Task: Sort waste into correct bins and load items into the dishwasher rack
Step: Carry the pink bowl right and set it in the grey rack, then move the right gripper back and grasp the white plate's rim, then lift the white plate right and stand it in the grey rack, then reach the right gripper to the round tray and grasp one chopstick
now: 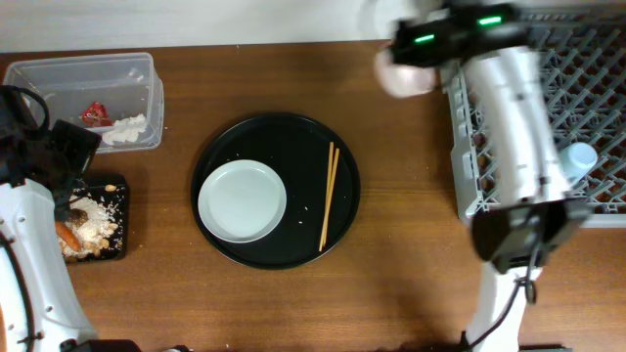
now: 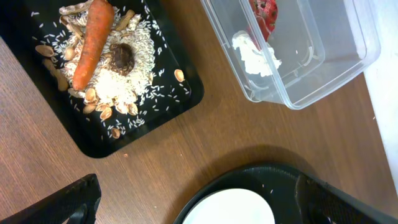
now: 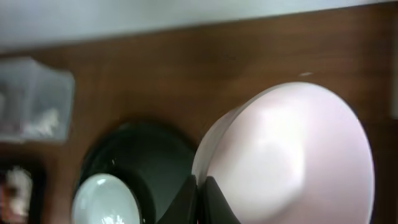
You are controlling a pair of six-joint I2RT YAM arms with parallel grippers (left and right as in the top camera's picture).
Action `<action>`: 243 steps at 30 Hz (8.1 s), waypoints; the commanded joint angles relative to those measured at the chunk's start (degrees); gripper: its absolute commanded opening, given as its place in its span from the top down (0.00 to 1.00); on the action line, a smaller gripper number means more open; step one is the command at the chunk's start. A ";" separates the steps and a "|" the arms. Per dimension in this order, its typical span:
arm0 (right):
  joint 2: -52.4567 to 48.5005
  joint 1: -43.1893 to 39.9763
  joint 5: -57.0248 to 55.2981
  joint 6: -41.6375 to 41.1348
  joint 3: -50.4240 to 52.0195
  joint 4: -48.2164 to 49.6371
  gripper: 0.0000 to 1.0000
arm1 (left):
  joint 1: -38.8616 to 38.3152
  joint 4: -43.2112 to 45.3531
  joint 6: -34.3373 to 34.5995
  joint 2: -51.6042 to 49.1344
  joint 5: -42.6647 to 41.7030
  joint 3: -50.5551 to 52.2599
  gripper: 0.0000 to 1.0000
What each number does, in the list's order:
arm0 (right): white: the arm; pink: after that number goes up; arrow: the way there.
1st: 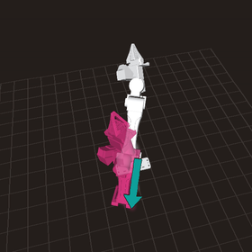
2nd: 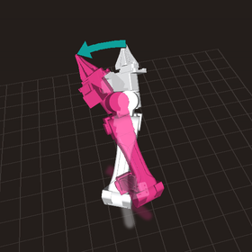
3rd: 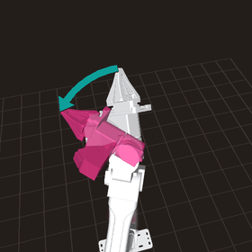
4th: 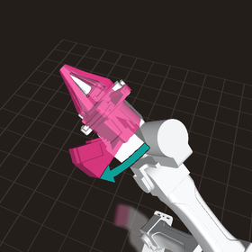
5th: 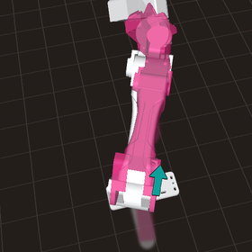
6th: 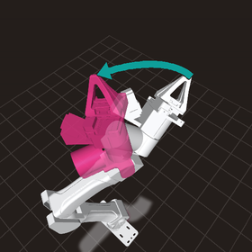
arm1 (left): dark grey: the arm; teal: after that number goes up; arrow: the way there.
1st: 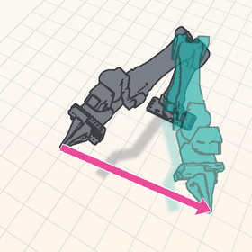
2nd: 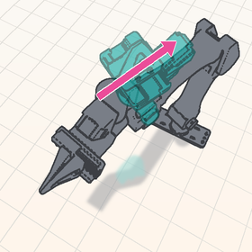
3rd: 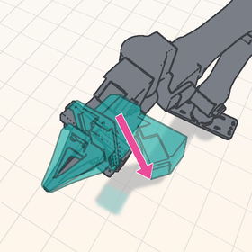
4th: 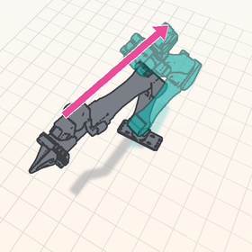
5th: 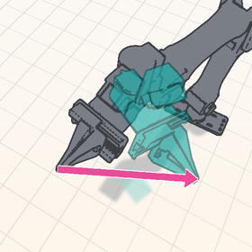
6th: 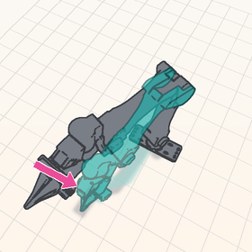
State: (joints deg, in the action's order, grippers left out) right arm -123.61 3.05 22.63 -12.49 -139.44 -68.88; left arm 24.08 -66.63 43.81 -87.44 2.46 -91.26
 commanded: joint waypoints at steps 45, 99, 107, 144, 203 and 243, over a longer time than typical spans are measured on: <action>-22.14 -41.59 31.30 -16.98 -0.92 35.19 0.96 | 0.09 -0.07 0.50 -0.09 0.81 0.17 0.01; -4.79 30.03 -20.33 -15.50 -0.61 -18.51 0.02 | 0.11 -0.07 0.50 -0.07 0.81 0.17 0.01; -15.80 35.63 -20.31 -17.25 -0.61 -11.50 0.16 | 0.11 -0.07 0.50 -0.09 0.81 0.17 0.01; -25.92 39.26 -19.67 -17.18 5.84 -7.63 0.96 | 0.11 -0.07 0.50 -0.07 0.81 0.17 0.01; -25.00 -15.82 -51.76 10.80 -28.44 -1.29 0.96 | 0.11 -0.07 0.50 -0.09 0.81 0.17 0.01; -16.68 -9.35 -43.25 -1.29 -28.15 -8.72 0.01 | 0.11 -0.07 0.50 -0.07 0.81 0.17 0.01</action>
State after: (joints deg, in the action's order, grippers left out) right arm -148.42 -7.11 -24.60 -8.69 -167.59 -76.31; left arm 24.08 -66.63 43.81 -87.44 2.46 -91.26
